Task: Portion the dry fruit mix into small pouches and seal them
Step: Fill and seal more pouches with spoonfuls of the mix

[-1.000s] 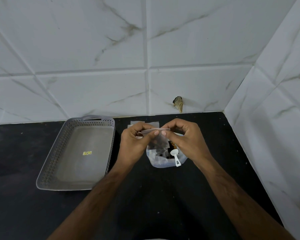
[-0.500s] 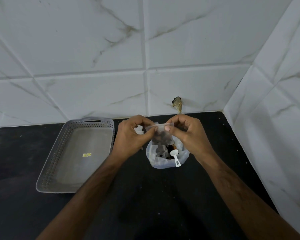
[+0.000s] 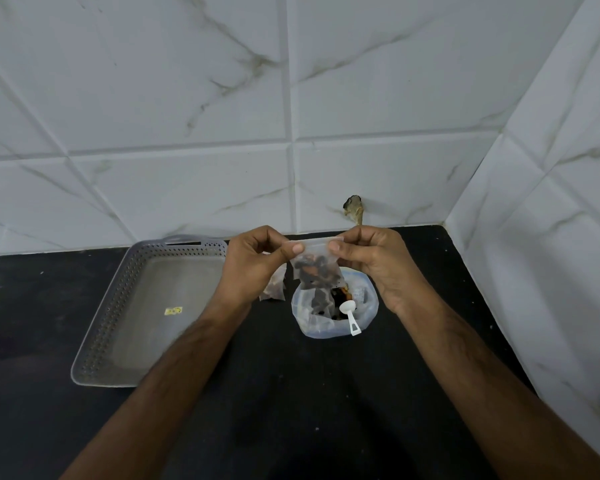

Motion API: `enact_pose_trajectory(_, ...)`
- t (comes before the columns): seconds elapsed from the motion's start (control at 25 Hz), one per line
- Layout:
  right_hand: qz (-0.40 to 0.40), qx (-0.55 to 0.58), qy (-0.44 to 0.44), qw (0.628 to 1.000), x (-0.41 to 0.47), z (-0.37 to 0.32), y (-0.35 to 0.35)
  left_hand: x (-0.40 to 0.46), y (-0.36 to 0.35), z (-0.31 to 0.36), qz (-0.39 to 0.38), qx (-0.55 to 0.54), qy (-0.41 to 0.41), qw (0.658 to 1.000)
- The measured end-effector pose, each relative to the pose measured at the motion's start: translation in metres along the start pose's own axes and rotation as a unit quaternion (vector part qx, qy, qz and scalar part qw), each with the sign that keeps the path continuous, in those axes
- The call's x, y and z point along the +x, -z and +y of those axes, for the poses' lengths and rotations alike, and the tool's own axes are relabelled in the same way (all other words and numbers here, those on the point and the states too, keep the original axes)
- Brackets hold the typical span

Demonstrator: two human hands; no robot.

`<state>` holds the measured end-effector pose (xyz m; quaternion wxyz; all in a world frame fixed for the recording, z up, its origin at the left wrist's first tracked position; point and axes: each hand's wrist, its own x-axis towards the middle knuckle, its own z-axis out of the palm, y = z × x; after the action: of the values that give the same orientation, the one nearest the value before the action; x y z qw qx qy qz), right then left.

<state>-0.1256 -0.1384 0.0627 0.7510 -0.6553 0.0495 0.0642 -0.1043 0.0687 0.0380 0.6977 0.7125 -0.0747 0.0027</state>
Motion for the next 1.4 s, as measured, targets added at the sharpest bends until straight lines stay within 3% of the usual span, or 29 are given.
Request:
enact_pose_trajectory(0.2, -0.008, -0.04, 0.031, 0.999, -0.001, 0.001, -0.001, 0.001, 0.008, 0.0, 0.001, 0.036, -0.014, 0.999)
enact_pose_trajectory(0.52, -0.063, -0.217, 0.112, 0.968, -0.003, -0.001, -0.005, -0.005, 0.001, 0.007, 0.007, 0.161, -0.091, 0.983)
enact_pose_trajectory(0.8, 0.0, -0.249, 0.204, 0.947, -0.004, -0.002, -0.011, -0.013, -0.003, 0.015, 0.009, 0.191, -0.182, 0.965)
enact_pose_trajectory(1.24, 0.023, -0.255, 0.262, 0.931, -0.009, -0.008, -0.013, -0.013, -0.005, 0.01, 0.031, 0.116, -0.144, 0.982)
enact_pose_trajectory(1.4, 0.038, -0.305, 0.338, 0.889, -0.008, -0.007, -0.017, -0.013, -0.007, 0.014, 0.045, 0.133, -0.143, 0.98)
